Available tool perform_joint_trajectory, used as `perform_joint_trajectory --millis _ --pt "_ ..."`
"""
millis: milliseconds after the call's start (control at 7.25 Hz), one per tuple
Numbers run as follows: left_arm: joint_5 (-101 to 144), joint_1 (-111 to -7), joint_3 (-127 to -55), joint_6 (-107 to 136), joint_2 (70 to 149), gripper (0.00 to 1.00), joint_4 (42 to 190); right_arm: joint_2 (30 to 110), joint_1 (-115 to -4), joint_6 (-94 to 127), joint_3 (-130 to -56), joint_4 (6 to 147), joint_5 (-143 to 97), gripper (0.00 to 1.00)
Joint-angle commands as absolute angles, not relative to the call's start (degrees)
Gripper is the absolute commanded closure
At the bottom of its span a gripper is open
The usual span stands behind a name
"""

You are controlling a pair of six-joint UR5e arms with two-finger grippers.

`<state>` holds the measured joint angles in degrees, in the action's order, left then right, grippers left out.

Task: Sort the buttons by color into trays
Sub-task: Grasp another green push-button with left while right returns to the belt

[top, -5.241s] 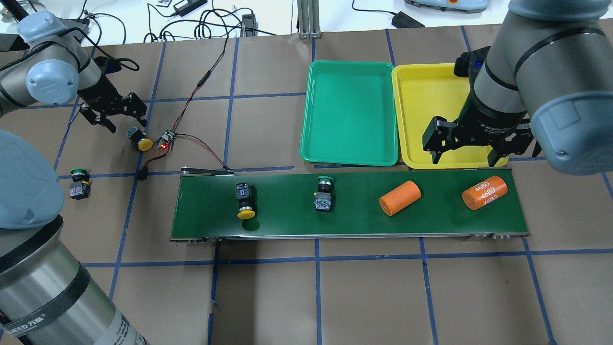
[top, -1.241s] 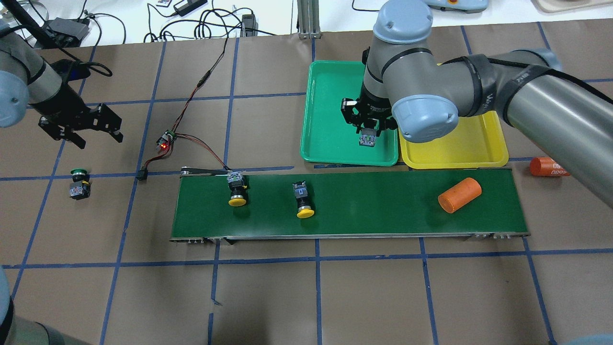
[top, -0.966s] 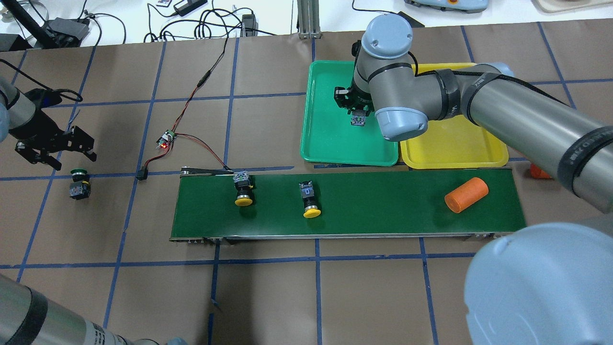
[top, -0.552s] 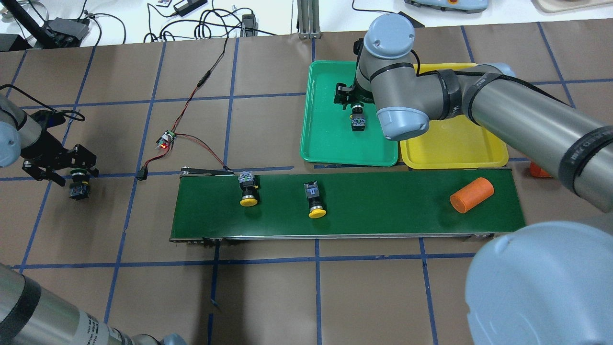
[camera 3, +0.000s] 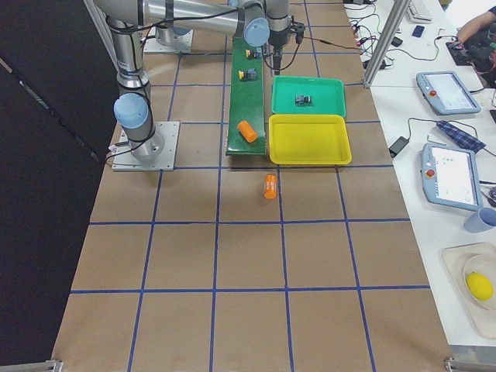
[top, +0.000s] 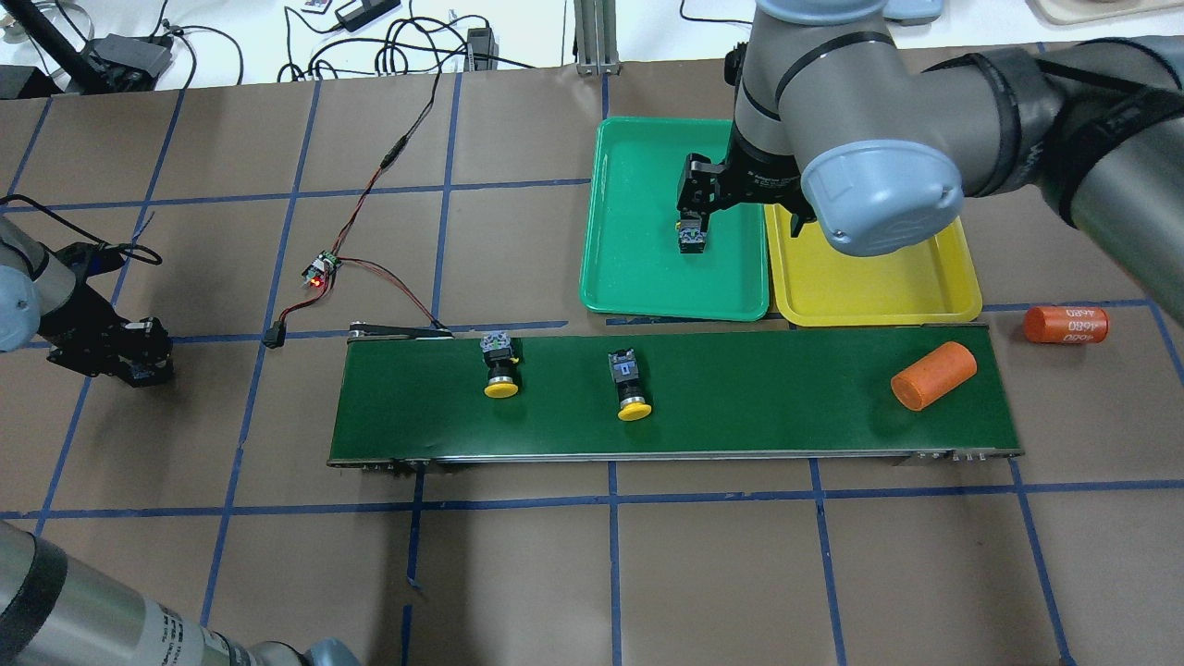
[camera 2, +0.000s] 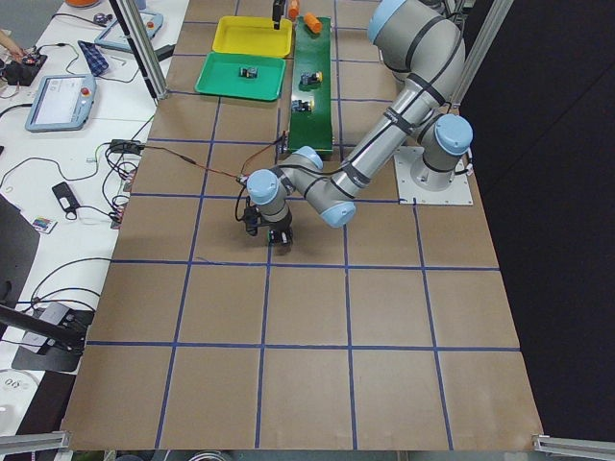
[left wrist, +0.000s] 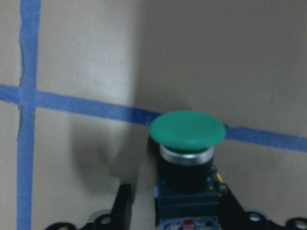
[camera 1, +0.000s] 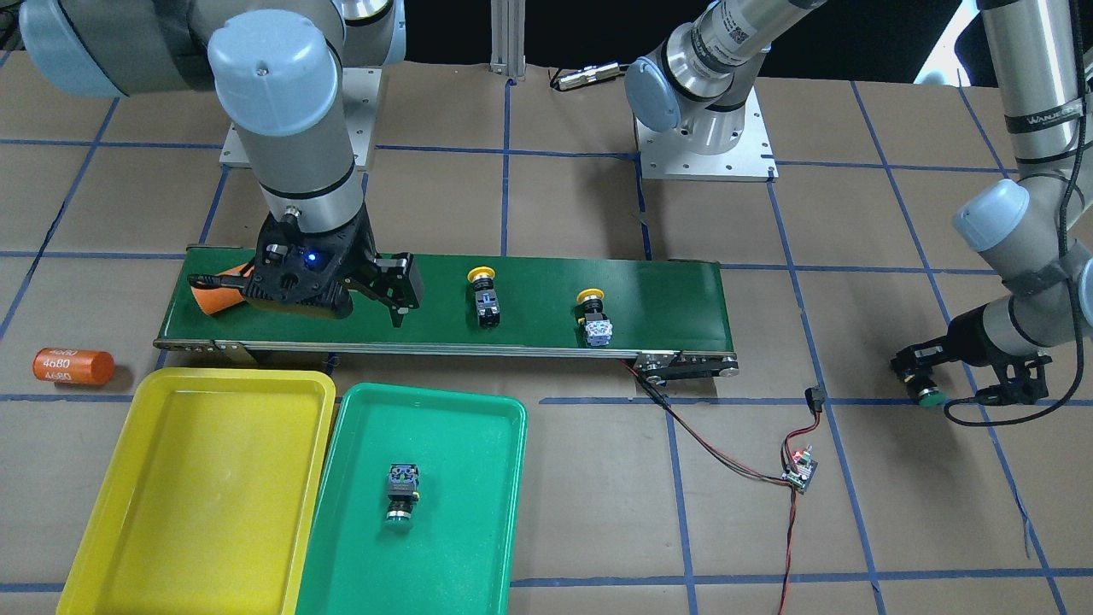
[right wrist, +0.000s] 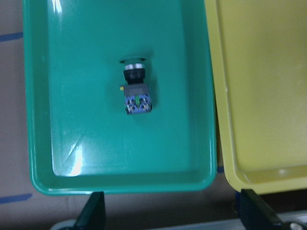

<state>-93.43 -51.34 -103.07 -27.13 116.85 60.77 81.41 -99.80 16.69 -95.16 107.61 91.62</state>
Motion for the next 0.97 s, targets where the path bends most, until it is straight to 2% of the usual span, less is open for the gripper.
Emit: perform_joint_trajectory --millis 0,414,828 --pt "-93.5 -52.3 -103.1 -26.9 113.9 1.0 63.4 81.3 -100.3 15.8 -95.7 105.9 90.0 0.0" --pt "-86.2 -68.1 -106.9 -25.6 104.5 1.0 65.4 80.6 -100.6 16.3 -96.0 105.1 84.3 0.0" --pt "-85.7 -79.7 -110.3 -12.8 96.9 1.0 68.0 79.9 -101.9 16.3 -102.5 105.9 84.2 0.0"
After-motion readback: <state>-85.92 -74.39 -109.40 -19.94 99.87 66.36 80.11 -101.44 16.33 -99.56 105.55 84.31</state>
